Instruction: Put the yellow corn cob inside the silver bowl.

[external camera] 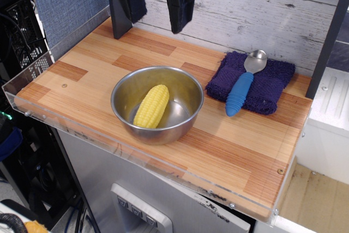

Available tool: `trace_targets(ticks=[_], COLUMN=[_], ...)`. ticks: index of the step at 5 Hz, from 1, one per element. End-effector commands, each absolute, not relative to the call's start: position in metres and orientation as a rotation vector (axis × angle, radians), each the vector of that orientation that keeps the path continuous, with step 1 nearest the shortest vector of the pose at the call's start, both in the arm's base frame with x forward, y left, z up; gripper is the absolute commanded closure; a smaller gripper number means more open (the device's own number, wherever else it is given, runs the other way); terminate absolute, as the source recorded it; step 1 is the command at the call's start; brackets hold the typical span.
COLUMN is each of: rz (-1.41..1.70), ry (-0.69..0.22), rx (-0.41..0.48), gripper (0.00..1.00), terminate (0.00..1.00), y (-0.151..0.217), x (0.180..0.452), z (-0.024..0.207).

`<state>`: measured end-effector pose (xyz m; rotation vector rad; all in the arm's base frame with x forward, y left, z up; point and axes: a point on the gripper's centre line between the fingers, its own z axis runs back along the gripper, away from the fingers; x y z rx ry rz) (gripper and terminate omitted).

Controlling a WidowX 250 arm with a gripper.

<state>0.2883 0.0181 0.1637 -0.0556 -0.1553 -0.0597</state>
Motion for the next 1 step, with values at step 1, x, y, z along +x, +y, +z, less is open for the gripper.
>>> trace_targets(ticks=[1], rz=[-0.068], ry=[-0.192], rx=[-0.051], gripper=[0.00], terminate=[1.00], y=[0.0207], x=[0.2785], z=[0.1769])
